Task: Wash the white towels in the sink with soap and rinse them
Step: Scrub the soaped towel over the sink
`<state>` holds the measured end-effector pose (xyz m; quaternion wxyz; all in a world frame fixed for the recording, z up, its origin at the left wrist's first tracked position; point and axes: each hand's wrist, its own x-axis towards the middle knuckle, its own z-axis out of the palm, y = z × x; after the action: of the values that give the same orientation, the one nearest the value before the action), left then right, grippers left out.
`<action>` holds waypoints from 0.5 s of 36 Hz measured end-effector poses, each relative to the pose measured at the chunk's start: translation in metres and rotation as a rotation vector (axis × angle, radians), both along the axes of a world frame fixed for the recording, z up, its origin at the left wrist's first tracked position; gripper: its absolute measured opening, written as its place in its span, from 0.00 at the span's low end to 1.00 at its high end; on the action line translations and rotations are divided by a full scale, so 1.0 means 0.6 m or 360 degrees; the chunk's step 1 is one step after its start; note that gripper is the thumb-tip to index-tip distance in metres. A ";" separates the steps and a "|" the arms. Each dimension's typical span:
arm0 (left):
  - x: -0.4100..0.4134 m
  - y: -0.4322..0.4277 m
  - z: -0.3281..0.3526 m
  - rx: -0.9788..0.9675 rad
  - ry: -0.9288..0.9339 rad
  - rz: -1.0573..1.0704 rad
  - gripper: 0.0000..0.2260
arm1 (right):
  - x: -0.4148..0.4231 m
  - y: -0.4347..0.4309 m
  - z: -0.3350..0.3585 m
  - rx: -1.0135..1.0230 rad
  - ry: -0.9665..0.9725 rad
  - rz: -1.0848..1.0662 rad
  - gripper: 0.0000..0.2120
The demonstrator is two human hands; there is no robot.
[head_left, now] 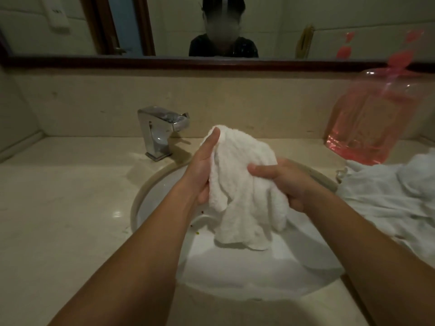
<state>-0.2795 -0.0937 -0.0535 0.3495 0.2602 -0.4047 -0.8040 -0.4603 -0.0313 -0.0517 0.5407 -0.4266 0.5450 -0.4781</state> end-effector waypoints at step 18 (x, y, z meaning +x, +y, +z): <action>0.007 -0.021 -0.012 -0.0048 -0.0293 0.0174 0.16 | -0.076 -0.003 0.011 0.0092 0.0179 -0.0263 0.12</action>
<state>-0.2752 -0.1063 -0.0604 0.3582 0.3493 -0.4325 -0.7501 -0.5057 -0.0330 -0.0448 0.4800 -0.3907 0.6214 -0.4804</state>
